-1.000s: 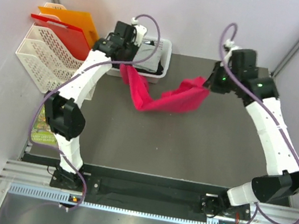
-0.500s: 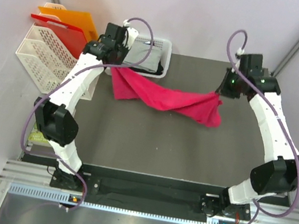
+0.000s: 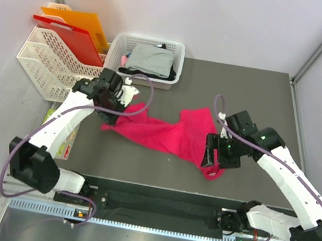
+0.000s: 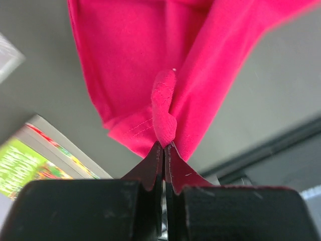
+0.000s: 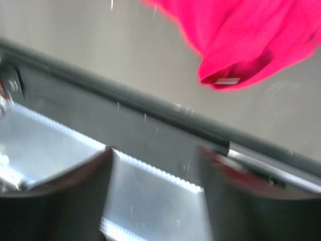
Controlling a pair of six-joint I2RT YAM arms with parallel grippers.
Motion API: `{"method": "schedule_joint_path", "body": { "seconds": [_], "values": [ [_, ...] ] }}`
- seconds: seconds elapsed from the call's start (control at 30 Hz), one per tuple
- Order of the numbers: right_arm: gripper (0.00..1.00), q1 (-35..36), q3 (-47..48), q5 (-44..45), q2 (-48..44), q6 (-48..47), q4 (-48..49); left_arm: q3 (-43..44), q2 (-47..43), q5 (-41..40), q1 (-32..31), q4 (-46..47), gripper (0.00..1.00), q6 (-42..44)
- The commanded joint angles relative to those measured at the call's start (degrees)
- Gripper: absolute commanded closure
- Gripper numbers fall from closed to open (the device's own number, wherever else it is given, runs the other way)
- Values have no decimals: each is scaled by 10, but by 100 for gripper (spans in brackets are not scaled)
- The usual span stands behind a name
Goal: Fold and stack the t-shirts
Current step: Flatten out the tshirt
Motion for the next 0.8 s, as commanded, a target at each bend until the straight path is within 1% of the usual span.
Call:
{"method": "schedule_joint_path", "body": {
  "seconds": [0.0, 0.07, 0.1, 0.13, 0.17, 0.23, 0.27, 0.3, 0.33, 0.37, 0.43, 0.47, 0.53, 0.6, 0.67, 0.77],
  "values": [
    [24, 22, 6, 10, 16, 26, -44, -12, -35, 51, 1, -58, 89, 37],
    [24, 7, 47, 57, 45, 1, -41, -6, -27, 38, 1, -46, 81, 39],
    [25, -3, 62, 96, 81, -8, -25, 5, -21, 32, 1, -38, 75, 39],
    [25, -17, 77, 114, 100, -17, -17, 15, -13, 27, 1, -25, 52, 36],
    [26, -50, 106, 122, 119, -22, -10, 28, 11, 19, 1, -23, 38, 37],
    [28, -77, 124, 151, 164, -25, 27, 72, 38, 8, 1, -24, 18, 39],
    [29, -103, 136, 157, 177, -25, 40, 85, 61, -7, 1, -20, 17, 40],
    [29, -115, 138, 163, 197, -29, 67, 99, 70, -15, 1, -15, 16, 41],
    [29, -126, 141, 168, 210, -32, 73, 101, 79, -22, 3, -8, 16, 46],
    [30, -144, 142, 171, 219, -35, 79, 100, 91, -28, 2, 12, 15, 48],
    [30, -154, 138, 169, 241, -40, 93, 89, 101, -44, 6, 33, 16, 52],
    [31, -156, 129, 165, 244, -42, 93, 73, 111, -48, 9, 51, 19, 52],
    [31, -154, 108, 137, 234, -41, 102, 56, 127, -53, 22, 67, 21, 45],
    [31, -155, 64, 126, 211, -36, 114, 28, 140, -53, 38, 90, 23, 33],
    [31, -155, 20, 126, 198, -30, 121, 0, 153, -52, 46, 109, 25, 28],
    [32, -155, -14, 140, 194, -23, 131, -24, 172, -53, 52, 142, 26, 28]
  ]
}}
